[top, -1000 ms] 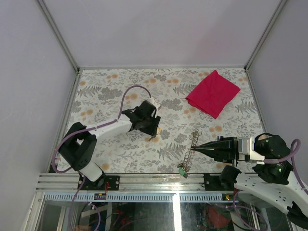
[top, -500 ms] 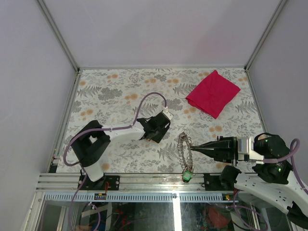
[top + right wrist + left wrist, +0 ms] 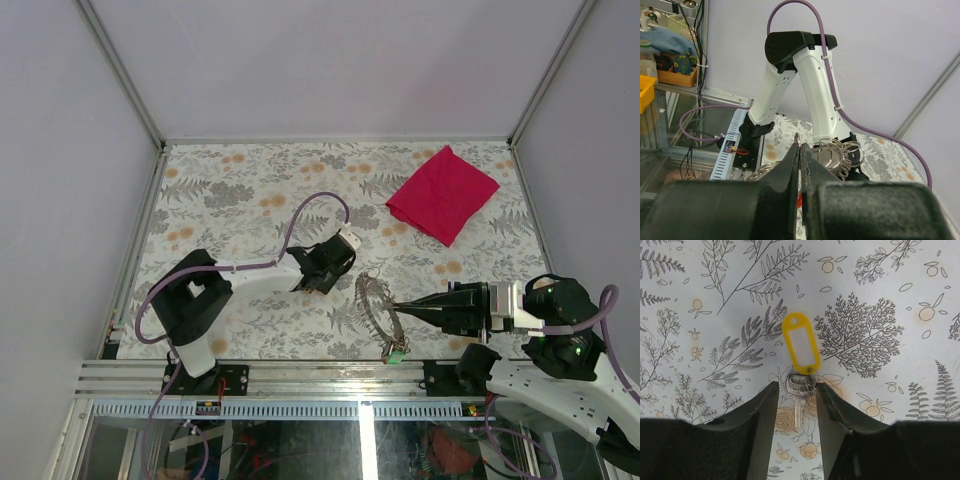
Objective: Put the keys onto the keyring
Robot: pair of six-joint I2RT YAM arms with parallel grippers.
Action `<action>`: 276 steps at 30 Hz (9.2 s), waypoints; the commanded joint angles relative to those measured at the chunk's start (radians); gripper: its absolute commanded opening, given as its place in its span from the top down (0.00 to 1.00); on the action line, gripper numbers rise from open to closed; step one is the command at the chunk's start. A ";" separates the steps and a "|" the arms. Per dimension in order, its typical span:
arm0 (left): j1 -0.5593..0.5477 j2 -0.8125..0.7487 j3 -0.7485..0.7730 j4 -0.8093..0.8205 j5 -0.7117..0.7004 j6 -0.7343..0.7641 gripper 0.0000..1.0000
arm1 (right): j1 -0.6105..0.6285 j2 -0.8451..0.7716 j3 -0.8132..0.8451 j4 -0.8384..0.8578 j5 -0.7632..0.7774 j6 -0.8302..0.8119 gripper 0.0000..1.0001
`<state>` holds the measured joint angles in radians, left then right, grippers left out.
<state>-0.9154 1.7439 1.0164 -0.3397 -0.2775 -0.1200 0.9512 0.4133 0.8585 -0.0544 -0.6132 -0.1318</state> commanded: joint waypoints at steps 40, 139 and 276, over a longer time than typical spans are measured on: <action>-0.006 -0.477 -0.119 0.159 0.129 0.159 1.00 | 0.005 0.039 0.134 -0.105 0.198 0.024 1.00; 0.010 -1.000 0.161 -0.128 1.002 0.668 1.00 | 0.005 0.515 0.114 0.544 -0.215 0.330 1.00; 0.025 -1.029 -0.067 0.512 0.853 0.088 0.64 | 0.005 0.454 -0.115 1.062 0.121 0.544 1.00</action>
<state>-0.8948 0.7238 0.9657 0.0666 0.5461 0.0151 0.9565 0.9020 0.6964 0.9249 -0.5140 0.4297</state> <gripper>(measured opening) 0.360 0.009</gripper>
